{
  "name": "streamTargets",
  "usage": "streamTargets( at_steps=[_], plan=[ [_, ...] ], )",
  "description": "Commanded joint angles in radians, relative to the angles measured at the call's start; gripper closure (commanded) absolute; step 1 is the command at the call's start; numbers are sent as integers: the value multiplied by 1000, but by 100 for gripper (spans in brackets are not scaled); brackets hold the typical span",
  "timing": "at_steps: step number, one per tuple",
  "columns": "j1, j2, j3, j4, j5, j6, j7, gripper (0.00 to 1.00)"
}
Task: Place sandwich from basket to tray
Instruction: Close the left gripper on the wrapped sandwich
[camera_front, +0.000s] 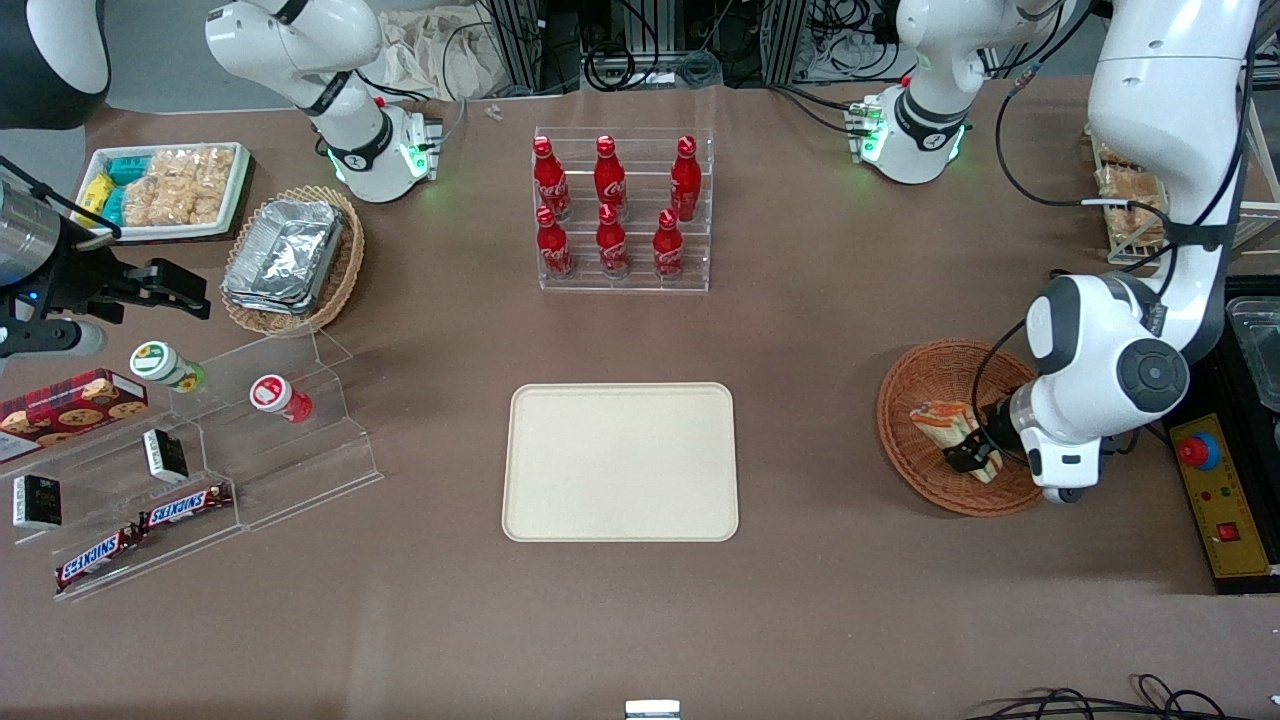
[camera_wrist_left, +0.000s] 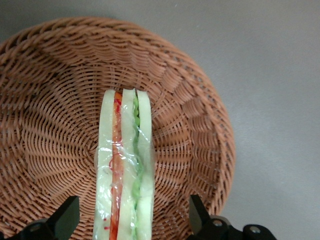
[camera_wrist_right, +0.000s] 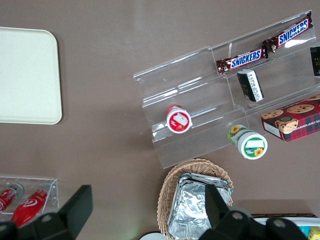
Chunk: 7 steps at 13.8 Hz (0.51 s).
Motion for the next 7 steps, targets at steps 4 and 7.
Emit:
streamTargets(
  at_steps=[4, 7],
  plan=[
    [-5, -3, 6, -52, 40, 42, -26, 11],
    [-3, -1, 7, -47, 39, 37, -26, 36]
  ],
)
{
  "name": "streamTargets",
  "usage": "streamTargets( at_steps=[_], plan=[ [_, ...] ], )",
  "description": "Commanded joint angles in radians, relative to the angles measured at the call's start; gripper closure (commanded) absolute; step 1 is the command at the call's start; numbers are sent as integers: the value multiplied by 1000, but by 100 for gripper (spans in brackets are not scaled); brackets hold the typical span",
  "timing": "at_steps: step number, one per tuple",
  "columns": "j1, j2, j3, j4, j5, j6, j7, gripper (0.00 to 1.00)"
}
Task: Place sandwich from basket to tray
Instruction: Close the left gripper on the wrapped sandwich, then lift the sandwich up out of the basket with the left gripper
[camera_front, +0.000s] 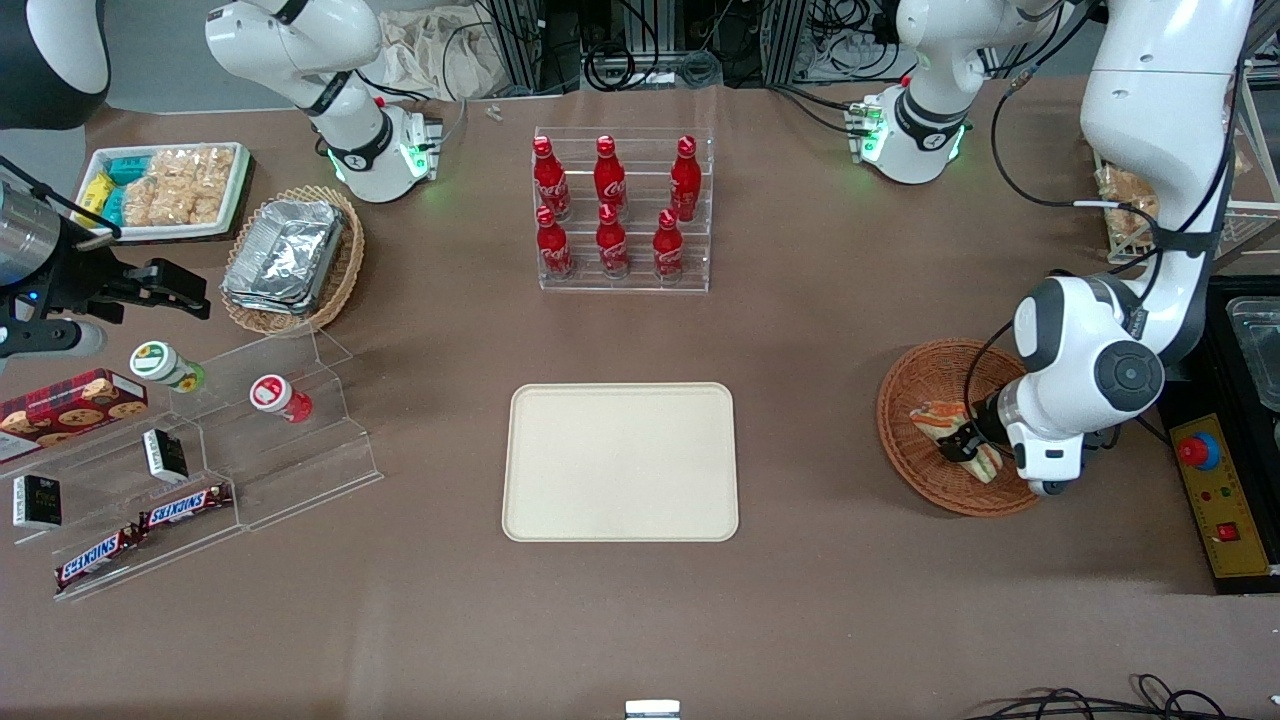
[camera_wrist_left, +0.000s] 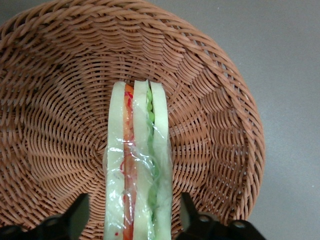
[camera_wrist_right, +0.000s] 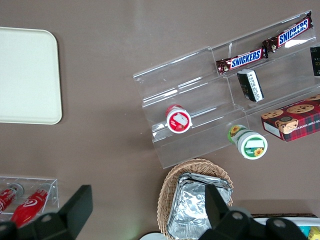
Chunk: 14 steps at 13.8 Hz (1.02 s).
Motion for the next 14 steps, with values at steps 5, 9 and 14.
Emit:
streamTargets(
  at_steps=[5, 9, 14],
  plan=[
    [-6, -45, -2, 63, 19, -142, -26, 81],
    [-16, -94, -7, 292, 2, -496, -25, 84],
    [-19, -94, -36, 675, -35, -845, 23, 83]
  ],
)
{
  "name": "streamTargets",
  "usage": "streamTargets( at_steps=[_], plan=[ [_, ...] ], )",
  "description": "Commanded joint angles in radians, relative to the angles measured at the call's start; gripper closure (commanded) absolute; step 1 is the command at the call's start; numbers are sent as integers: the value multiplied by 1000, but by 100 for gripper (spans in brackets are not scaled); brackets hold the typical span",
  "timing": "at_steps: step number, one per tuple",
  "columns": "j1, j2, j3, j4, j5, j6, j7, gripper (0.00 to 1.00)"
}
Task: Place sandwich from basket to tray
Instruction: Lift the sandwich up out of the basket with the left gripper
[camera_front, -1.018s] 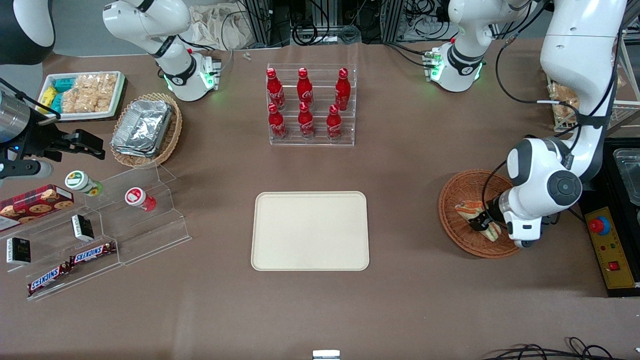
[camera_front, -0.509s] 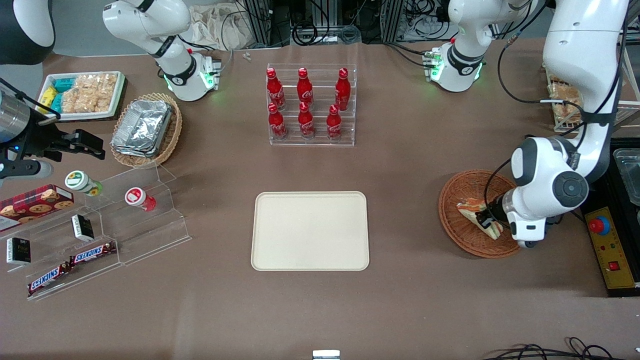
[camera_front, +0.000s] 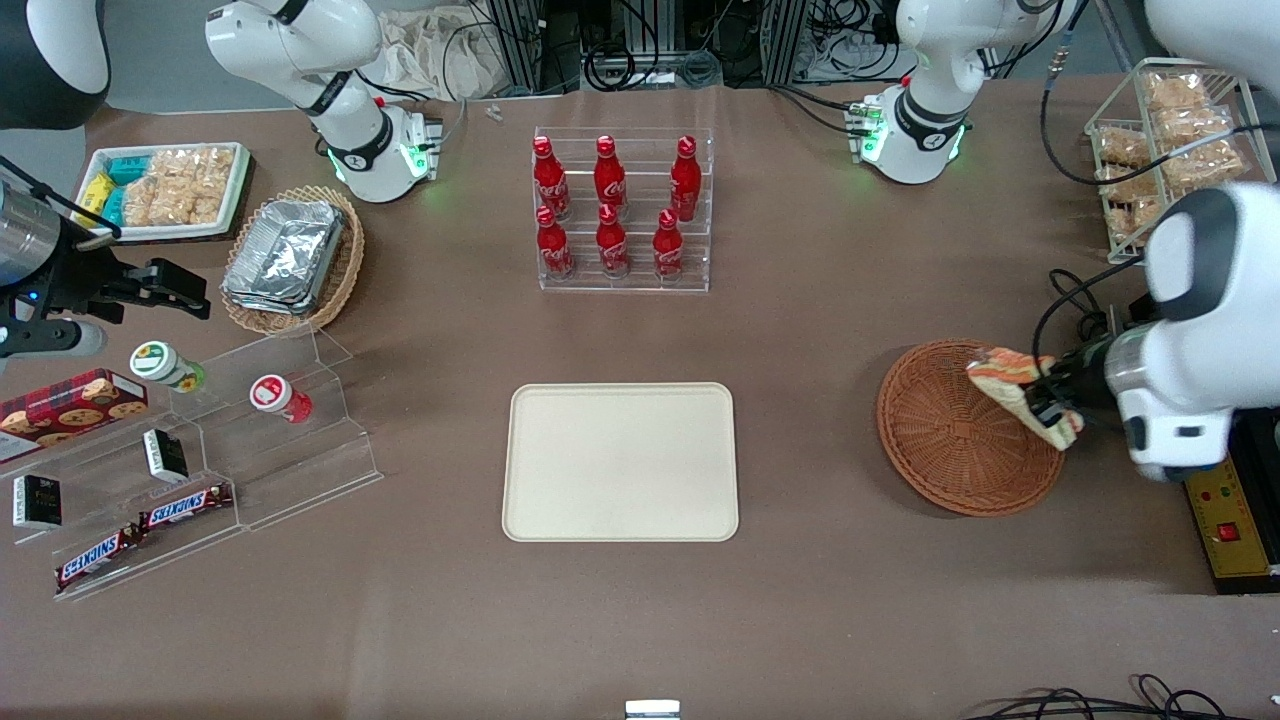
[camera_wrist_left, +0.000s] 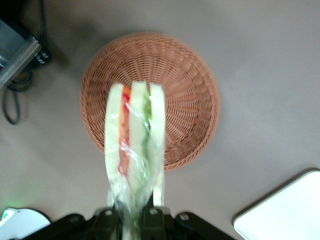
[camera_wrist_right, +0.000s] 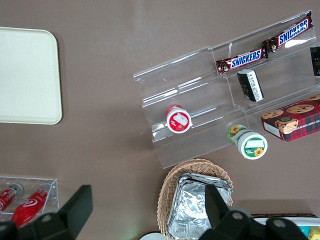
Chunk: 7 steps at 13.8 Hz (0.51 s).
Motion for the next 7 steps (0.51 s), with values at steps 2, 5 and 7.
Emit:
streamTargets(
  at_steps=[2, 5, 7],
  plan=[
    [-10, -2, -34, 128, -13, -107, 99, 83],
    [-12, 3, -157, 121, -10, -108, 223, 83],
    [-32, 30, -261, 121, 3, -94, 306, 83]
  ],
)
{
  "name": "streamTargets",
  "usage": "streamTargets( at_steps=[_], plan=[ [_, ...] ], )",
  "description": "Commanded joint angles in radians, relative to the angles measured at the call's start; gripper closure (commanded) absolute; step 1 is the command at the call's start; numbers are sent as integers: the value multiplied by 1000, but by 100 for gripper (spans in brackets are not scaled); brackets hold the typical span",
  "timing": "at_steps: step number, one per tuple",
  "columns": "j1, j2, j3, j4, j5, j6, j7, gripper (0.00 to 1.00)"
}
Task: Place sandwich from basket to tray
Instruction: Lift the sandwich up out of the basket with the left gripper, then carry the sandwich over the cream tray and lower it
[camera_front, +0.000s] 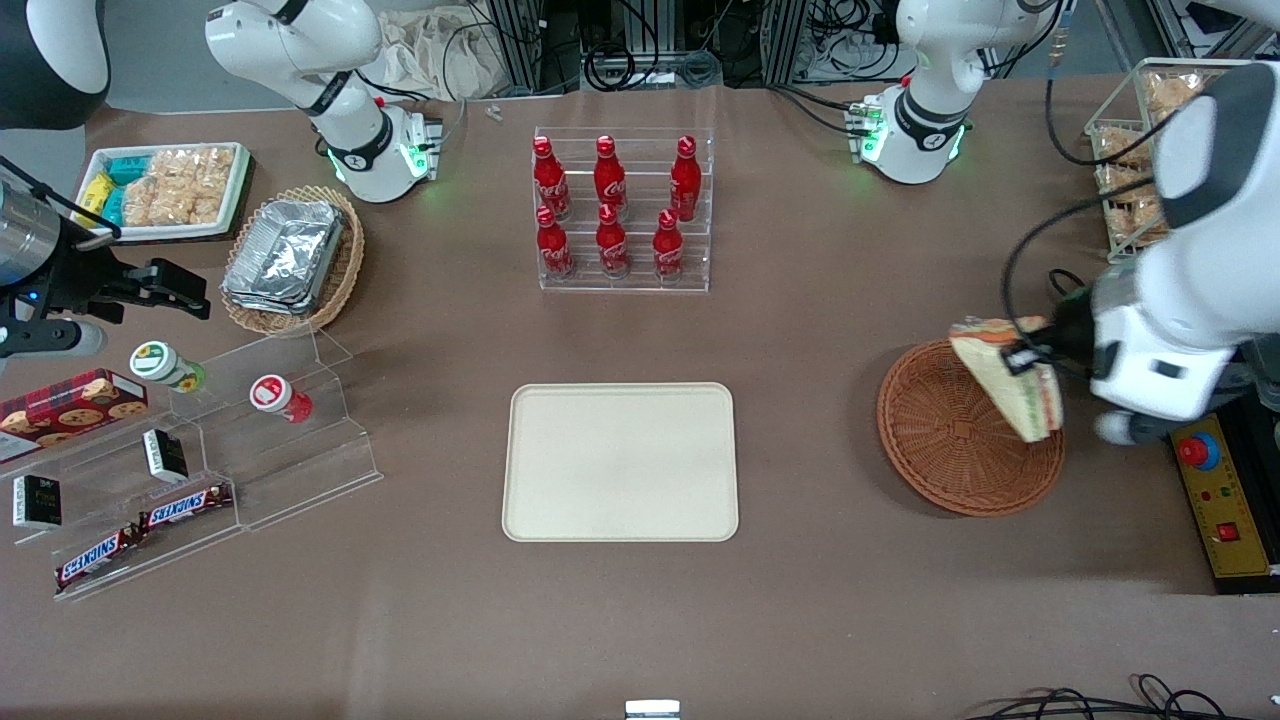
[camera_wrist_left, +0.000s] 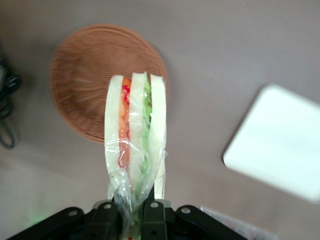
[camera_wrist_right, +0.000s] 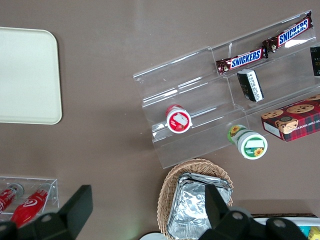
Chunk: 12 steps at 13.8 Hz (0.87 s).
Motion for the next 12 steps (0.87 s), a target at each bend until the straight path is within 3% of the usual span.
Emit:
streamTargets(
  at_steps=[1, 3, 7, 12],
  plan=[
    [-48, 57, -96, 13, 8, 21, 102, 83],
    [-144, 126, -100, 14, 20, 138, 113, 83],
    [-295, 302, -97, 26, 167, 337, 70, 83],
    [-368, 499, -92, 65, 239, 472, 37, 83]
  ],
)
